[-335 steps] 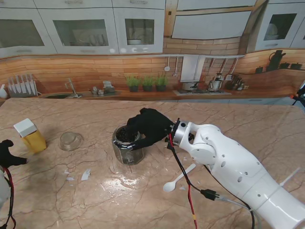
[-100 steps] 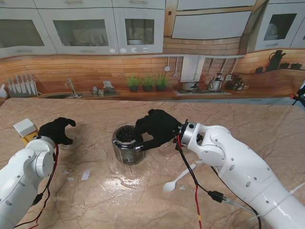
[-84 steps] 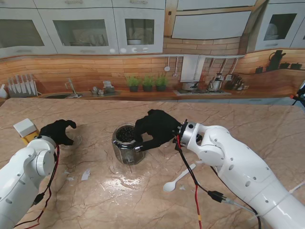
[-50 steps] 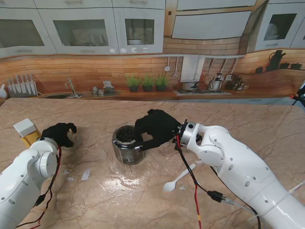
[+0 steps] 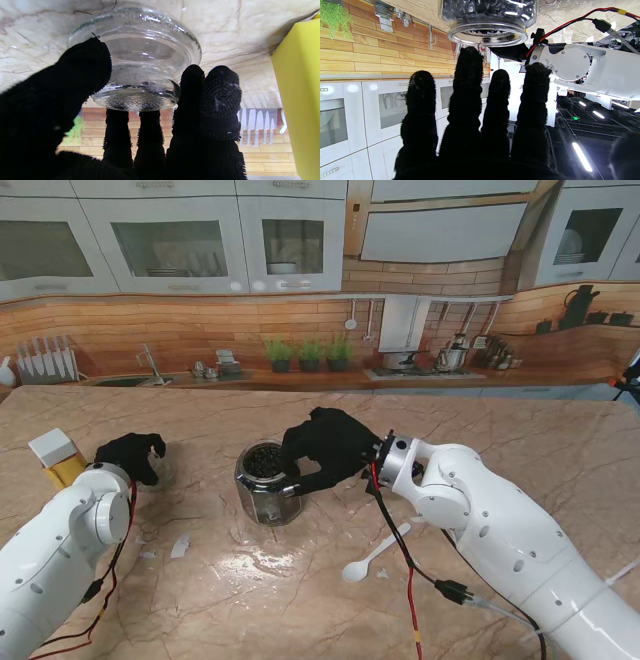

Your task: Portion coffee beans from the glass jar into the coffee jar

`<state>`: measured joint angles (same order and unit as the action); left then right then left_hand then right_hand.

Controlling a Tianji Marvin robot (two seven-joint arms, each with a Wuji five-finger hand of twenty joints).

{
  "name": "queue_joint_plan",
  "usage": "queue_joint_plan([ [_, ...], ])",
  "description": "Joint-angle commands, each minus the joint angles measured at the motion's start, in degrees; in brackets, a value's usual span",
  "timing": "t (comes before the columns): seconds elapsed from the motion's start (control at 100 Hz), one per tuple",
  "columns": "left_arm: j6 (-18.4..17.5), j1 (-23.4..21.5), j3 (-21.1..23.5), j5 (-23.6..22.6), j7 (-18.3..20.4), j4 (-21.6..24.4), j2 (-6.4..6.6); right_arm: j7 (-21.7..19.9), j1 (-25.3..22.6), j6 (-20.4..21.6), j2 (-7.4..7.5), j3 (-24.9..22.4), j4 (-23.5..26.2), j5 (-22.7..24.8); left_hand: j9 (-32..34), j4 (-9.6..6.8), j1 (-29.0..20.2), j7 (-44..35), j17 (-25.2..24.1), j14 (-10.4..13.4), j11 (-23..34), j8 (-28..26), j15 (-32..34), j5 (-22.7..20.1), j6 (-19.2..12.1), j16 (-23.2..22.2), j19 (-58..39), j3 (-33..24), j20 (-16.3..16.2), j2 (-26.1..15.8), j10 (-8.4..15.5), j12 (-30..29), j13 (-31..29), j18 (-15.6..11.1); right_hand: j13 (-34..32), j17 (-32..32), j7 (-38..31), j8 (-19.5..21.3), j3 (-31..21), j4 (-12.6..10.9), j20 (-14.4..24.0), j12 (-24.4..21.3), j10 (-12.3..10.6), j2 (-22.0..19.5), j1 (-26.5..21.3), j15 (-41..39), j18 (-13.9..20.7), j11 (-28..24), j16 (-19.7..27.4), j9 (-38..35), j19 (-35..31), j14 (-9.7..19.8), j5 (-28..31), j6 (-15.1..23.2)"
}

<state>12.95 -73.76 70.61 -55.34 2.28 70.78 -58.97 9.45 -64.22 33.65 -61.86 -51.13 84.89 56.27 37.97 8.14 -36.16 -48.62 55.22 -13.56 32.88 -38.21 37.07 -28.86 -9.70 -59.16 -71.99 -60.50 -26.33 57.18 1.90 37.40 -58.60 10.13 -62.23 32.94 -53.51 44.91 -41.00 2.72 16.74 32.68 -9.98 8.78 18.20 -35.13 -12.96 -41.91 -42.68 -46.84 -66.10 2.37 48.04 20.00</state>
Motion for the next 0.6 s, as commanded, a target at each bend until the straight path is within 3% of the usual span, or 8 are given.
queue_joint_plan([
  [0.0,0.4,-0.9,-1.7,0.7,1.1,-4.3,-0.87,0.3,-0.3,0.3,-0.21,0.0,0.3,0.3,8.5,-1.57,-13.5,-15.7,0.9,10.6,2.6,1.3,0.9,-11.1,2.4,-0.4,-0.7,0.8,-1.3,-0.5,3.5,7.0,-4.9,-5.4,-1.9,0.0,-1.5,0.0,0.0,-1.5,-0.3,0.6,-1.0,1.1,-1.9,-0.8,0.0,-1.7,0.3,-2.1,0.1,1.5,0.9,1.6],
  [0.15,-0.3,1.1,-4.0,5.1,-2.6,-9.5,-1.64,0.9,-0.3,0.7,-0.25,-0.2,0.3,0.5,21.3,-3.53,-11.2,-19.6,2.0,9.1,-3.6,5.6,4.4,-18.4,-1.9,0.1,-6.1,-4.4,-2.3,2.0,4.9,10.6,-8.7,-4.3,-2.1,0.2,-1.7,0.0,0.0,-1.6,-0.3,0.6,-0.9,1.1,-2.1,-1.0,0.3,-2.0,0.2,-2.3,0.1,1.4,1.3,1.6],
  [0.33,-1.2,1.9,-4.6,9.5,-5.7,-12.6,-2.72,1.6,-0.3,1.1,-0.29,-0.3,0.3,0.8,30.5,-7.22,-9.4,-21.2,3.2,9.6,-8.0,2.9,10.0,-20.6,-2.5,2.8,-13.4,-14.8,-3.6,8.7,4.2,12.8,-12.2,-2.1,-2.2,0.1,-1.8,0.0,0.1,-1.6,-0.4,0.6,-0.9,1.1,-2.3,-1.1,0.7,-2.2,0.2,-2.4,0.1,1.5,1.6,1.4],
  [0.41,-1.3,1.8,-4.2,10.7,-7.3,-12.9,-3.2,1.8,-0.3,1.2,-0.32,-0.3,0.2,0.9,31.9,-9.31,-9.1,-22.3,3.6,9.6,-7.0,1.6,13.1,-21.7,-2.0,3.9,-16.2,-19.5,-4.7,12.0,4.1,13.0,-12.9,0.6,-2.3,0.2,-1.9,0.0,0.0,-1.7,-0.5,0.6,-1.0,1.1,-2.5,-1.2,0.9,-2.3,0.3,-2.5,0.2,1.6,1.8,1.5],
  [0.49,-2.3,1.6,-3.7,10.7,-8.1,-12.7,-3.31,2.3,-0.3,1.3,-0.37,-0.2,0.1,1.0,32.3,-13.42,-9.0,-23.3,3.8,9.6,-4.9,0.2,15.6,-22.1,-1.7,5.0,-17.8,-21.9,-5.4,14.0,3.7,12.6,-13.0,0.7,-2.5,0.2,-2.0,0.0,0.0,-1.7,-0.6,0.7,-0.9,1.2,-2.8,-1.3,1.1,-2.5,0.3,-2.6,0.3,1.7,1.9,1.3],
  [0.51,-2.5,1.4,-3.4,10.7,-8.0,-12.4,-3.31,2.4,-0.3,1.3,-0.37,-0.2,0.1,1.0,32.3,-16.41,-9.2,-23.3,3.8,9.5,-4.6,-0.3,16.5,-22.2,-1.5,5.6,-18.0,-20.8,-5.7,13.6,3.3,12.5,-13.0,1.1,-2.5,0.2,-2.0,0.0,0.0,-1.7,-0.6,0.7,-0.9,1.2,-2.8,-1.3,1.1,-2.5,0.3,-2.6,0.3,1.7,1.9,1.4],
  [0.56,-3.0,0.8,-2.4,10.6,-7.6,-10.9,-3.26,2.6,-0.4,1.3,-0.37,-0.2,0.1,1.2,32.6,-18.98,-9.1,-23.7,3.9,9.3,-4.0,-0.8,17.3,-22.3,-1.1,5.6,-18.8,-21.4,-5.9,13.9,3.2,12.7,-13.2,1.4,-2.5,0.2,-2.1,0.0,0.1,-1.7,-0.7,0.6,-0.8,1.1,-2.9,-1.3,1.2,-2.5,0.3,-2.6,0.3,1.6,2.0,1.4],
  [0.59,-3.1,0.4,-1.9,10.3,-7.8,-10.0,-3.27,2.8,-0.4,1.3,-0.37,-0.3,0.1,1.3,32.7,-22.32,-9.2,-23.7,3.9,9.2,-3.4,-1.1,18.3,-22.4,-0.8,6.2,-20.1,-20.3,-3.9,13.8,3.0,12.3,-13.2,1.6,-2.5,0.2,-2.2,0.0,0.1,-1.7,-0.7,0.7,-0.9,1.1,-2.9,-1.3,1.2,-2.6,0.3,-2.7,0.3,1.7,2.0,1.4],
])
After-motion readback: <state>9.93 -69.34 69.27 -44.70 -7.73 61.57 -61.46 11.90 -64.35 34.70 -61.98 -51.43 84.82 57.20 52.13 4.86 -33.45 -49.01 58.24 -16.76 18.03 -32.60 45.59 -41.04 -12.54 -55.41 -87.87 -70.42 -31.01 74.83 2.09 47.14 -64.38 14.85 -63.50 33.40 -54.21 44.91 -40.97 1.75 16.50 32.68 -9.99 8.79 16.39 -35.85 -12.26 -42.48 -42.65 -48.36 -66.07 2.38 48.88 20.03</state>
